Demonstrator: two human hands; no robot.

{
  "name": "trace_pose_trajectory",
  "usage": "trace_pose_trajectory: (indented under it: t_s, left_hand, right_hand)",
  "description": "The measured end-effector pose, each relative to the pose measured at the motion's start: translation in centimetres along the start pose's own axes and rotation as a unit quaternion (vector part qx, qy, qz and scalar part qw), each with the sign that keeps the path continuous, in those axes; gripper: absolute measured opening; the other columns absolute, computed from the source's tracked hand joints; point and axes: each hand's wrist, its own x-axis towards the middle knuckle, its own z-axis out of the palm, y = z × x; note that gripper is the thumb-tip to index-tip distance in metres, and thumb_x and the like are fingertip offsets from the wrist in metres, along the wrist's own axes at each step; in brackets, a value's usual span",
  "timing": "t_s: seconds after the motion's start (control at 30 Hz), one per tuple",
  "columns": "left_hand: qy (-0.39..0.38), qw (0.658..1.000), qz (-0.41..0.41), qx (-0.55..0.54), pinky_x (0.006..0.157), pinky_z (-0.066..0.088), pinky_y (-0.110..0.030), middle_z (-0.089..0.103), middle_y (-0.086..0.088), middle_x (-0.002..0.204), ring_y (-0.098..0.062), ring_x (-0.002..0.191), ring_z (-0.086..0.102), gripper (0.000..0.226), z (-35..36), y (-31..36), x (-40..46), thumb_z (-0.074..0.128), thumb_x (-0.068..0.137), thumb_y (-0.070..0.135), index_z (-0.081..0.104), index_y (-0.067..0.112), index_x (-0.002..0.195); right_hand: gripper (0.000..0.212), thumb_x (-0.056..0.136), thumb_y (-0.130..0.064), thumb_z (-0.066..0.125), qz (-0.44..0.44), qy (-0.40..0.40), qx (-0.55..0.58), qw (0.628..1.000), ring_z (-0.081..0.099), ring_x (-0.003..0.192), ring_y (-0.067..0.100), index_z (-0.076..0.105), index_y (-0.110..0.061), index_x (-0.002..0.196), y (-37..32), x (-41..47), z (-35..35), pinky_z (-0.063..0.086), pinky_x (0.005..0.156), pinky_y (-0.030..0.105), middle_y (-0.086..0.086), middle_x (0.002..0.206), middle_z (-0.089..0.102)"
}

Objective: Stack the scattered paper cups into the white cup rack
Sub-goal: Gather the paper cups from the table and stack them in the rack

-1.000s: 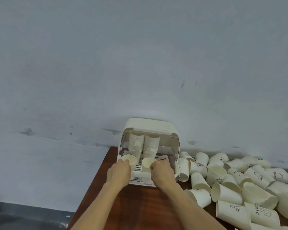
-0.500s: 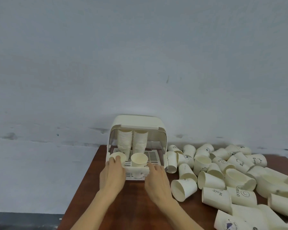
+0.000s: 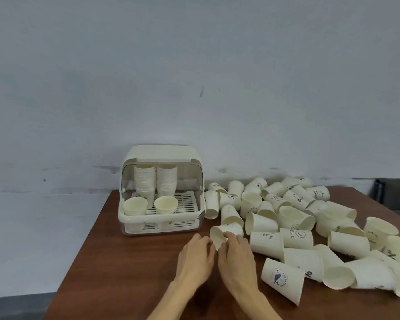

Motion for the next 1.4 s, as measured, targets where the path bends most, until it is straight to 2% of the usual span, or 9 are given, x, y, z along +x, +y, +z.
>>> trace_pose_trajectory:
  t_s: [0.13,0.4,0.47,0.6,0.73,1.07,1.23,1.33,1.4]
  left_hand:
    - [-0.02,1.0,-0.022,0.002,0.072,0.043,-0.03,0.055,0.006,0.108,-0.019,0.1,0.059,0.035,2.0,2.4,0.2,0.049,0.091,0.051,0.061,0.024,0.111]
    - [0.024,0.998,-0.046,0.034,0.07,0.047,-0.029,0.062,0.006,0.104,-0.017,0.095,0.063,0.017,3.5,4.2,0.6,0.051,0.093,0.033,0.06,0.022,0.103]
    - [0.028,0.998,-0.035,0.041,0.071,0.049,-0.03,0.06,0.007,0.102,-0.016,0.092,0.062,0.016,3.4,4.2,0.6,0.05,0.094,0.032,0.061,0.023,0.101]
    - [0.043,0.998,-0.016,0.05,0.066,0.046,-0.027,0.051,0.009,0.093,-0.014,0.086,0.059,0.017,2.6,3.8,0.6,0.047,0.096,0.032,0.062,0.024,0.099]
    - [0.065,0.997,-0.009,0.042,0.062,0.041,-0.026,0.048,0.009,0.088,-0.014,0.083,0.059,0.019,1.3,3.4,0.8,0.045,0.097,0.032,0.063,0.025,0.1]
    - [0.094,0.995,-0.013,0.034,0.064,0.04,-0.027,0.053,0.008,0.093,-0.018,0.086,0.06,0.022,-1.1,2.6,0.5,0.043,0.097,0.029,0.064,0.024,0.103]
    - [0.107,0.994,-0.007,0.032,0.063,0.038,-0.026,0.052,0.009,0.091,-0.017,0.085,0.059,0.023,-2.1,2.1,0.5,0.042,0.098,0.028,0.063,0.024,0.104]
    - [0.112,0.993,-0.008,0.03,0.065,0.043,-0.029,0.055,0.007,0.092,-0.018,0.086,0.059,0.023,-2.8,1.6,0.7,0.042,0.098,0.028,0.063,0.024,0.106]
    - [0.12,0.992,-0.004,0.024,0.066,0.044,-0.029,0.054,0.008,0.09,-0.016,0.085,0.058,0.022,-3.4,1.3,0.9,0.043,0.098,0.028,0.063,0.024,0.106]
  right_hand:
    - [0.036,0.096,-0.02,0.04,0.041,0.009,-0.013,0.999,0.045,0.115,0.018,0.049,-0.017,0.132,2.1,0.5,-2.2,0.04,0.092,0.031,0.0,0.12,0.056]
    - [0.032,0.091,-0.013,0.044,0.083,0.032,-0.054,0.995,0.048,0.109,0.025,0.054,-0.011,0.121,4.8,1.4,-5.0,0.041,0.088,0.037,0.006,0.113,0.06]
    - [0.03,0.089,-0.013,0.046,0.1,0.036,-0.1,0.989,0.049,0.105,0.028,0.057,-0.01,0.116,5.4,1.8,-5.3,0.039,0.088,0.038,0.008,0.109,0.063]
    - [0.021,0.084,-0.023,0.048,0.187,0.043,-0.247,0.95,0.05,0.098,0.031,0.064,-0.011,0.093,6.1,2.6,-6.2,0.033,0.084,0.041,0.01,0.097,0.066]
    - [0.027,0.089,-0.031,0.043,0.214,0.006,-0.288,0.933,0.045,0.105,0.027,0.065,-0.018,0.092,7.0,3.4,-6.4,0.03,0.087,0.039,0.006,0.105,0.062]
    - [0.018,0.087,-0.018,0.043,0.193,-0.01,-0.226,0.955,0.045,0.103,0.025,0.06,-0.016,0.091,6.3,4.1,-4.9,0.03,0.089,0.039,0.002,0.102,0.061]
    - [0.018,0.09,-0.018,0.043,0.143,0.008,-0.156,0.977,0.047,0.102,0.025,0.06,-0.018,0.094,4.8,4.2,-4.1,0.029,0.087,0.039,0.002,0.097,0.062]
    - [0.018,0.092,-0.022,0.042,0.119,0.016,-0.087,0.989,0.054,0.098,0.029,0.058,-0.017,0.098,3.7,4.3,-4.0,0.039,0.083,0.039,0.007,0.093,0.066]
    - [0.015,0.092,-0.022,0.042,0.1,0.016,-0.044,0.994,0.058,0.091,0.032,0.055,-0.017,0.097,3.2,4.2,-3.8,0.045,0.074,0.039,0.009,0.087,0.067]
